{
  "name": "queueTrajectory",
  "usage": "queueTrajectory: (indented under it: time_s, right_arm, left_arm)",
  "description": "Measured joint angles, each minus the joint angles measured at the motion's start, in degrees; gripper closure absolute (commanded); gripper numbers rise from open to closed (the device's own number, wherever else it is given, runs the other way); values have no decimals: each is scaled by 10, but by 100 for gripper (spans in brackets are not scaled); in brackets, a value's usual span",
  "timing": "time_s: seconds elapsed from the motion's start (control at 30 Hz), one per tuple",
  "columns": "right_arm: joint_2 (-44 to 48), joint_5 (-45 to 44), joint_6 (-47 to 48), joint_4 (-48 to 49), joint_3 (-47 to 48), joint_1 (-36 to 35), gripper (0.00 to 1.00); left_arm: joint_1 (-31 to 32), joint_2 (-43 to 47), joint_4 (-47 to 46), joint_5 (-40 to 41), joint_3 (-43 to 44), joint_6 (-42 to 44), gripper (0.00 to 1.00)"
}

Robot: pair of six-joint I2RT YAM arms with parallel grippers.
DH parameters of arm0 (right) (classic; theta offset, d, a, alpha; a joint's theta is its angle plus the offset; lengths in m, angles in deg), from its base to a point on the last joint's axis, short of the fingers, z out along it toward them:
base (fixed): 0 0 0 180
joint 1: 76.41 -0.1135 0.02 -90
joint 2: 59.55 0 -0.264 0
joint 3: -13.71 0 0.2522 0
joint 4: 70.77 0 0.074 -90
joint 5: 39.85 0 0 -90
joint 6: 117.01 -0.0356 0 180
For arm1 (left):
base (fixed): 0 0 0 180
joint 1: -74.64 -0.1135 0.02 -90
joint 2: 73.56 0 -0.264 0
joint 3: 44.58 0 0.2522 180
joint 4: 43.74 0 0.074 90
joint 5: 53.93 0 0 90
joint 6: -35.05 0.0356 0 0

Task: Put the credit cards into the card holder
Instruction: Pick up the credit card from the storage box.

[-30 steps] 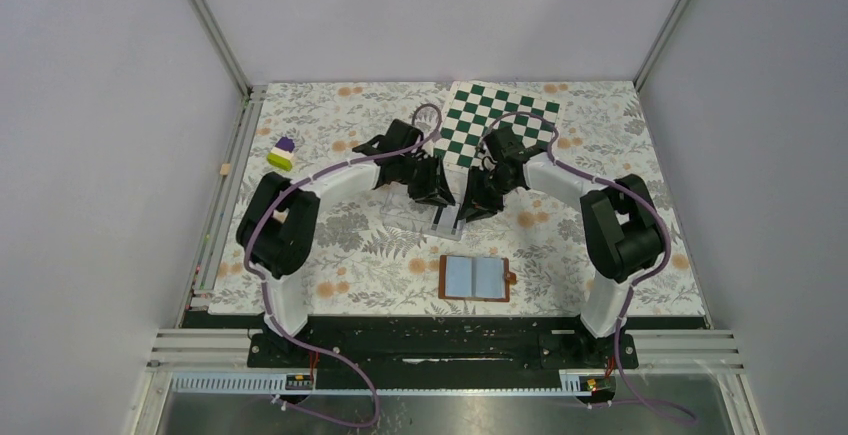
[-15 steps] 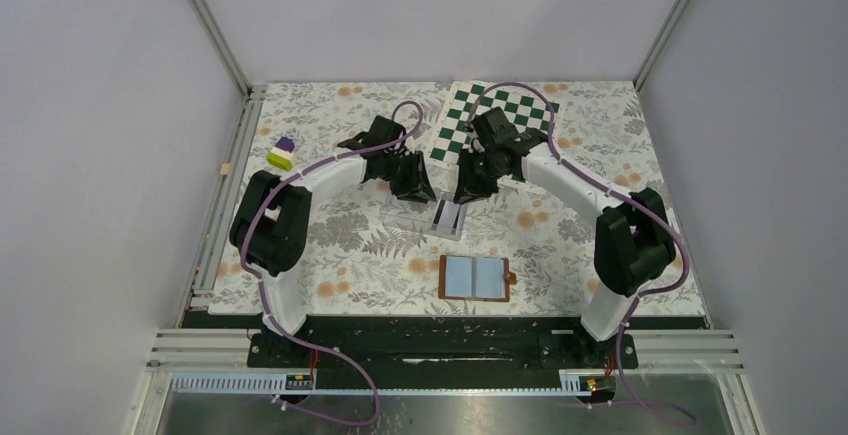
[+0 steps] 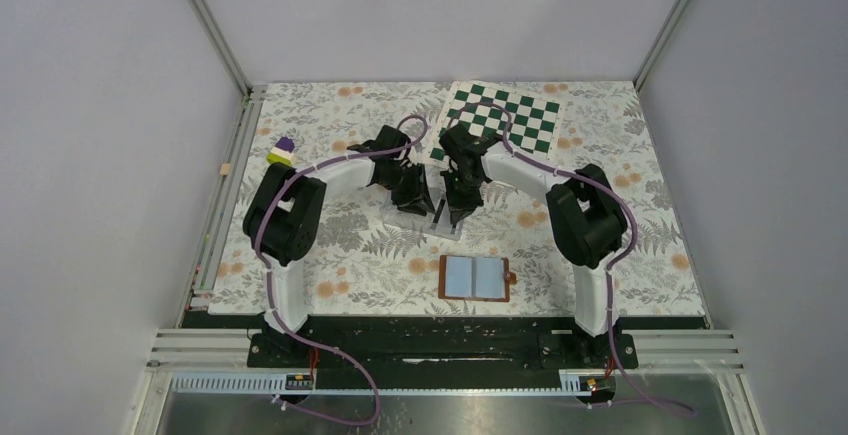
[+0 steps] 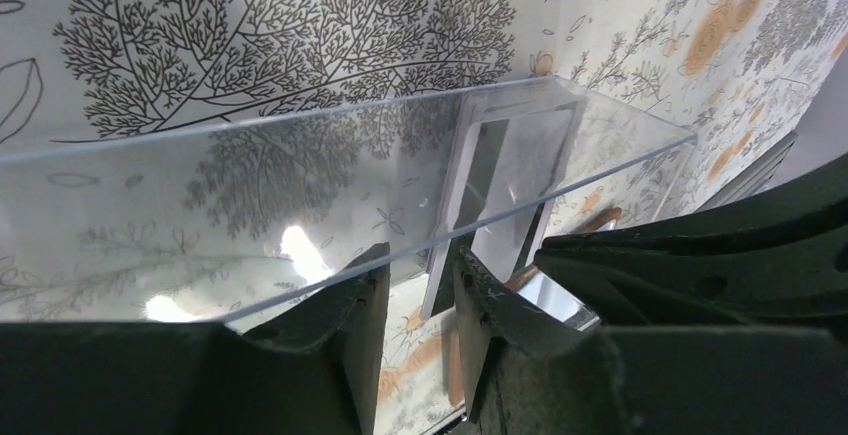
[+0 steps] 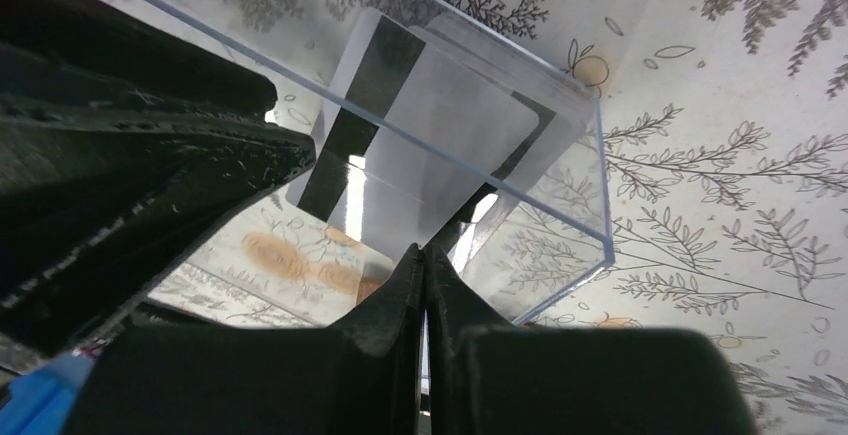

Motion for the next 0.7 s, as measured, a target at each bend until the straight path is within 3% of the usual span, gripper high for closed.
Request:
queueTrajectory:
  time_s: [0.17, 0.33, 0.7]
  right_arm:
    - [-27, -37, 4, -31, 43, -20, 97]
    - [-37, -48, 7, -46, 46, -31, 96]
    - [-40, -45, 9, -54, 46, -31, 96]
  left_arm:
    - [6, -9, 7, -1, 5, 2, 71]
    - [14, -18, 8, -2, 14, 4, 83]
    - [16, -21, -2, -33, 15, -5, 93]
